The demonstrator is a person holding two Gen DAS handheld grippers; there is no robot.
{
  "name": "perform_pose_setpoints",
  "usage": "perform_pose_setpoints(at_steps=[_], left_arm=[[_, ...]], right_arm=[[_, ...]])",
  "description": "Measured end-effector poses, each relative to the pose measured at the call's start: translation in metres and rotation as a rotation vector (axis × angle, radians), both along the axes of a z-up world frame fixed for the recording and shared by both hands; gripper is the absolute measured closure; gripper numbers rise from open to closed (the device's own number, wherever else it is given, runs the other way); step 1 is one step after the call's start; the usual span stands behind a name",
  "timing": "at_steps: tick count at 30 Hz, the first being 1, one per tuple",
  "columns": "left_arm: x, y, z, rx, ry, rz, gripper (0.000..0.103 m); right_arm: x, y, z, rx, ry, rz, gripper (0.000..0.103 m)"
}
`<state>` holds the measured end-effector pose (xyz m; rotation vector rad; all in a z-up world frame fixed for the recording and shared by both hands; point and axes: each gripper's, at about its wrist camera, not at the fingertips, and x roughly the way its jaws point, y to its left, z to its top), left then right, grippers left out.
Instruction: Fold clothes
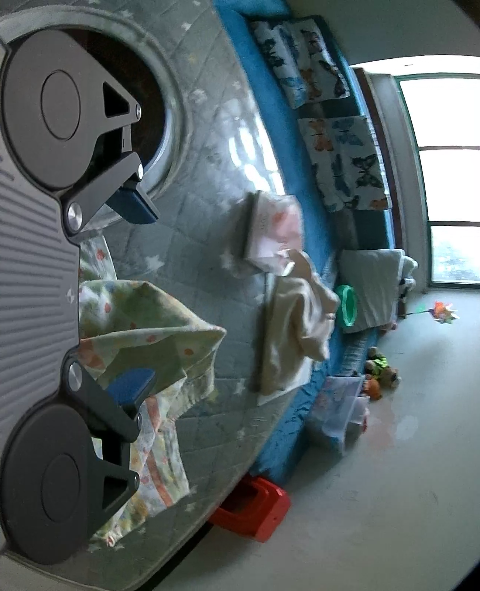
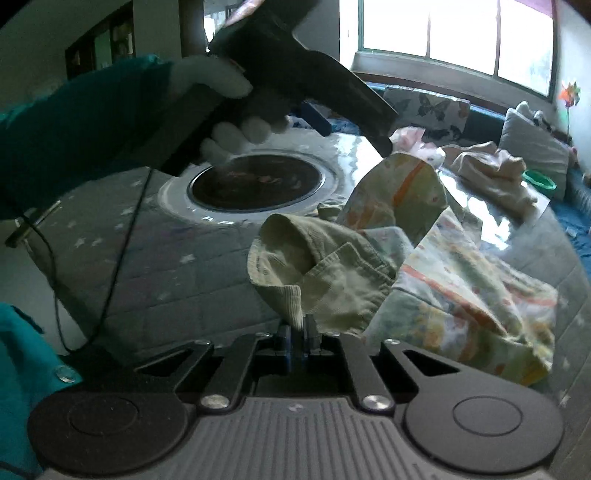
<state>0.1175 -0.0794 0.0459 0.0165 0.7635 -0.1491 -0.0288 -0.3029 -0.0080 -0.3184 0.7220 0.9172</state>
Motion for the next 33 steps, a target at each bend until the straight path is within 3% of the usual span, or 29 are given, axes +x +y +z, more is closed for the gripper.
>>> perform_pose_setpoints(at_steps=[5, 8, 10, 13, 16, 23, 29, 33], left_arm=[[0.007, -0.006, -0.020, -0.004, 0.059, 0.001, 0.017], [0.011, -0.007, -0.029, -0.020, 0.084, -0.016, 0.033], [0.014, -0.006, -0.033, -0.049, 0.106, -0.025, 0.062], [0.014, -0.003, -0.037, -0.091, 0.128, -0.047, 0.092], [0.005, -0.002, -0.033, -0.108, 0.113, -0.062, 0.099], [-0.027, 0.015, -0.012, -0.151, 0.063, -0.062, 0.101], [-0.056, 0.035, -0.007, -0.159, 0.050, -0.037, 0.103], [-0.068, 0.048, -0.005, -0.158, 0.054, -0.013, 0.103]], right_arm=[[0.001, -0.014, 0.015, 0.052, 0.048, 0.003, 0.086], [0.002, -0.021, 0.030, 0.098, 0.042, 0.004, 0.078], [0.006, -0.026, 0.039, 0.124, 0.024, -0.013, 0.070], [0.019, -0.028, 0.050, 0.132, -0.028, -0.076, 0.064], [0.038, -0.025, 0.049, 0.109, -0.059, -0.174, 0.052], [0.105, -0.001, 0.022, 0.070, -0.048, -0.391, 0.046], [0.140, 0.032, -0.006, -0.002, -0.081, -0.447, 0.032], [0.161, 0.041, -0.022, -0.051, -0.082, -0.492, 0.032]])
